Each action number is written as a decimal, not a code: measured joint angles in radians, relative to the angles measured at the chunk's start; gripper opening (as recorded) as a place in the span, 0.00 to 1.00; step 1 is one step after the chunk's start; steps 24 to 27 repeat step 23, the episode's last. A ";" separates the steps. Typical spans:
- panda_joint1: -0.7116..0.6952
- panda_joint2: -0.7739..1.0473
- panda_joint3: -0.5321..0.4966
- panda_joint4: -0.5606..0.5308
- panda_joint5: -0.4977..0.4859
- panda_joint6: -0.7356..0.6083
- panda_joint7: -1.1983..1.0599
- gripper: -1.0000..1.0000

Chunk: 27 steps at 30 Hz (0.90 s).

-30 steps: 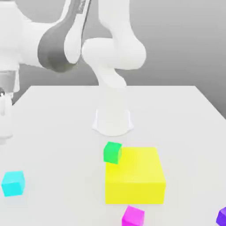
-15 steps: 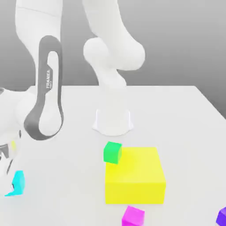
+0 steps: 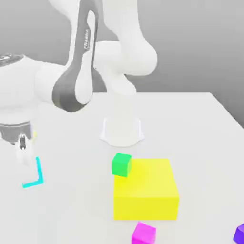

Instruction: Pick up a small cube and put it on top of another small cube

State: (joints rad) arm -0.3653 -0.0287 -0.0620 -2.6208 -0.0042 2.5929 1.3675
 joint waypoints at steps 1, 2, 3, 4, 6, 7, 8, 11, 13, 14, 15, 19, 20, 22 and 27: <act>0.013 -0.036 0.006 -0.019 -0.004 -0.017 -0.017 0.00; 0.026 -0.072 0.015 -0.038 -0.006 -0.034 -0.035 0.00; 0.041 -0.109 0.024 -0.057 -0.006 -0.052 -0.054 0.00; 0.057 -0.145 0.036 -0.076 -0.004 -0.069 -0.075 0.00; 0.095 -0.217 0.058 -0.114 0.003 -0.103 -0.119 0.00; 0.117 -0.253 0.068 -0.133 0.008 -0.120 -0.141 0.00; 0.138 -0.289 0.078 -0.152 0.014 -0.138 -0.165 0.00; 0.209 -0.398 0.103 -0.209 0.032 -0.189 -0.237 0.00; 0.259 -0.469 0.116 -0.246 0.046 -0.223 -0.285 0.00; 0.281 -0.501 0.124 -0.265 0.053 -0.236 -0.308 0.00; 0.293 -0.499 0.128 -0.278 0.057 -0.220 -0.319 0.00; 0.299 -0.393 0.139 -0.320 0.062 -0.073 -0.330 0.00; 0.299 -0.360 0.141 -0.329 0.062 -0.031 -0.330 0.00; 0.298 -0.339 0.143 -0.335 0.062 -0.003 -0.330 1.00; 0.298 -0.339 0.143 -0.335 0.062 -0.003 -0.330 1.00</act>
